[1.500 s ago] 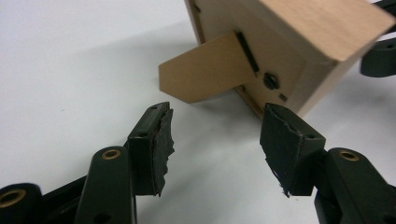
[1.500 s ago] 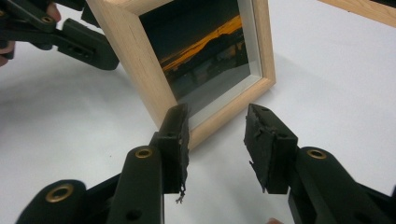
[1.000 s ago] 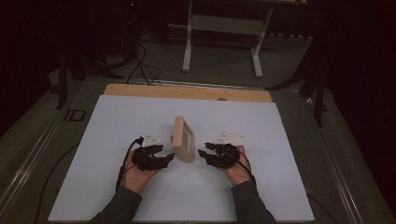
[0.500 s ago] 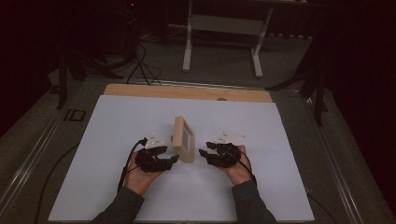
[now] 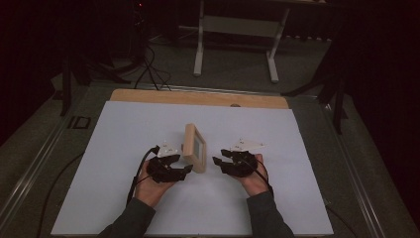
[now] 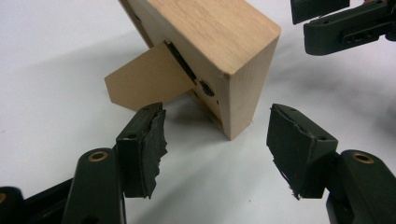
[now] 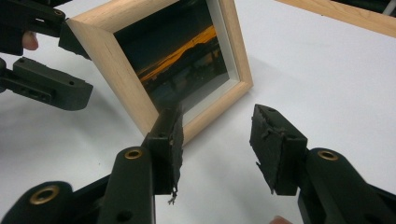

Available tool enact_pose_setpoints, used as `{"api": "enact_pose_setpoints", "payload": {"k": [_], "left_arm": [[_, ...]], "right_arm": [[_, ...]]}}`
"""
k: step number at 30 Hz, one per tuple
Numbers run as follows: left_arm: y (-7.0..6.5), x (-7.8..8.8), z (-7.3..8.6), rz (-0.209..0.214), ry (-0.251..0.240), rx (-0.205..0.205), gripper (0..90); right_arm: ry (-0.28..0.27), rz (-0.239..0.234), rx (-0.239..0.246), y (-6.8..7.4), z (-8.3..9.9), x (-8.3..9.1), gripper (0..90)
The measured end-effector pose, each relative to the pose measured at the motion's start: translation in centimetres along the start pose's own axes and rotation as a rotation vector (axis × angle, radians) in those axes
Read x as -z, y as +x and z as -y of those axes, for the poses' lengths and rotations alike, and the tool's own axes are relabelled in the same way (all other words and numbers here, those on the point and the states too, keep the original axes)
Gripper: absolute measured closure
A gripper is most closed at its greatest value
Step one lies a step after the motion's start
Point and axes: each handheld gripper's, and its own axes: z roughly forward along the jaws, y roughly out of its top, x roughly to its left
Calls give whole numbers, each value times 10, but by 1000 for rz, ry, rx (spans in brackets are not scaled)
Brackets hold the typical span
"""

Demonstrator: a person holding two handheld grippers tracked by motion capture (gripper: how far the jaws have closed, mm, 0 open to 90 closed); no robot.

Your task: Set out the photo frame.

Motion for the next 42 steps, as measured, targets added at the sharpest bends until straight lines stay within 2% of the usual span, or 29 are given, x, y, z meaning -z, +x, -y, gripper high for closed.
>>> {"api": "enact_pose_setpoints", "payload": {"k": [10, 19, 20, 29, 34, 36, 42], "left_arm": [[-1, -5, -9, 4, -17, 19, 352], [-4, -11, -17, -22, -25, 34, 325], [-4, -12, -20, -51, -40, 32, 325], [-6, -16, -26, -48, -38, 59, 302], [-7, -17, -29, -49, -50, 81, 320], [-7, -16, -30, -42, -61, 88, 355], [-7, -18, -30, -51, -58, 108, 391]], "right_arm": [[-2, 6, -6, -2, 0, 0, 531], [-6, 7, -10, -2, 0, 1, 530], [-10, 6, -10, -3, 0, 1, 528], [-6, 3, -9, -2, 0, 0, 525], [-6, 3, -9, -2, 0, 0, 525], [-6, 3, -11, -2, 0, 1, 525], [-9, 3, -10, -3, 0, 1, 525]]}}
